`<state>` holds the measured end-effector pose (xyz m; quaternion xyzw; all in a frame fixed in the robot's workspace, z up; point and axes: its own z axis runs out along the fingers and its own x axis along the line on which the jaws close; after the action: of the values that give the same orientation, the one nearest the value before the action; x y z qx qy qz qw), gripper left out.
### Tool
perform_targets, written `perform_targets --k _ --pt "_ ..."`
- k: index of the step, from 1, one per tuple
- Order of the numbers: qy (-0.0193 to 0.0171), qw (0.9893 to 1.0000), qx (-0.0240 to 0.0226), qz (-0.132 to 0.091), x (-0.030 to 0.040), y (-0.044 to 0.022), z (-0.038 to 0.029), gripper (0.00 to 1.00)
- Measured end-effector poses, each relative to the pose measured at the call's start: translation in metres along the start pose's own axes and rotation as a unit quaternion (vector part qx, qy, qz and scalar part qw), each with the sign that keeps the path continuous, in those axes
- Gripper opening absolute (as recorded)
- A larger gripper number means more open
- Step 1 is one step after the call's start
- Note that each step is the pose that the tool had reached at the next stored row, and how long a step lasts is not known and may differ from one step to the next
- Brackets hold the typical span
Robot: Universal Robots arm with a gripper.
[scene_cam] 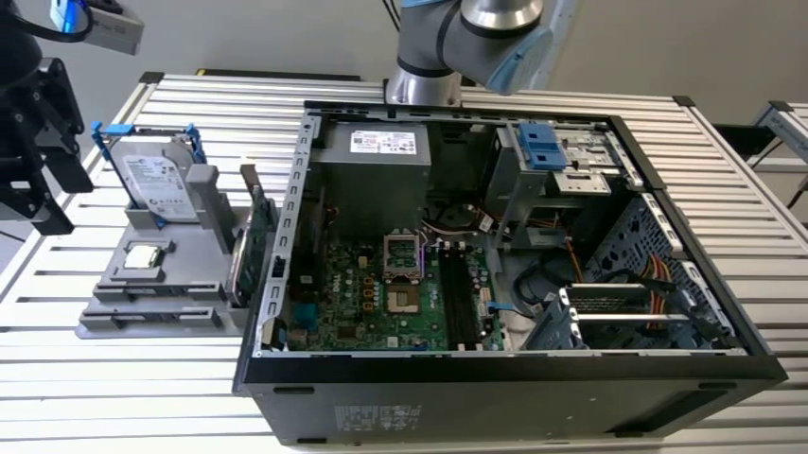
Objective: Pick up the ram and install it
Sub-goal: 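Pick up the ram and move it above insertion slot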
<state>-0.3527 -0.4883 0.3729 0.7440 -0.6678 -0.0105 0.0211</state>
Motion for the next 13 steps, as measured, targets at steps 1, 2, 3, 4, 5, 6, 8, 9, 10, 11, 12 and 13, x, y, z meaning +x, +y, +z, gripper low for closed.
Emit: perform_targets --k 1,2,3,4,5,6,8,9,10,11,12,13 --pt "0.0001 1.0 0.0004 0.0 0.0 -0.0001 0.0009 1.0" --pt "0.0001 1.0 0.001 0.0 0.0 -0.0001 0.0018 1.0" --pt "0.0002 1.0 0.0016 0.0 -0.0001 -0.0001 0.0027 1.0" --pt "0.0003 1.0 0.0025 0.001 -0.0001 -0.0002 0.0036 1.0" --pt "0.0003 1.0 0.0035 0.001 -0.0001 -0.0002 0.0046 1.0" --pt "0.0005 1.0 0.0045 0.001 -0.0001 -0.0002 0.0054 1.0" --pt "0.0006 1.0 0.0057 0.003 -0.0002 -0.0003 0.0075 1.0" --pt "0.0005 1.0 0.0057 0.005 -0.0002 -0.0003 0.0084 1.0" --pt "0.0004 1.0 0.0056 0.007 -0.0003 -0.0003 0.0093 1.0" --pt "0.0003 0.9999 0.0056 0.009 -0.0003 -0.0003 0.0102 1.0" --pt "0.0002 0.9999 0.0056 0.01 -0.0004 -0.0003 0.0111 1.0" --pt "0.0002 0.9999 0.0056 0.012 -0.0004 -0.0004 0.0119 1.0"
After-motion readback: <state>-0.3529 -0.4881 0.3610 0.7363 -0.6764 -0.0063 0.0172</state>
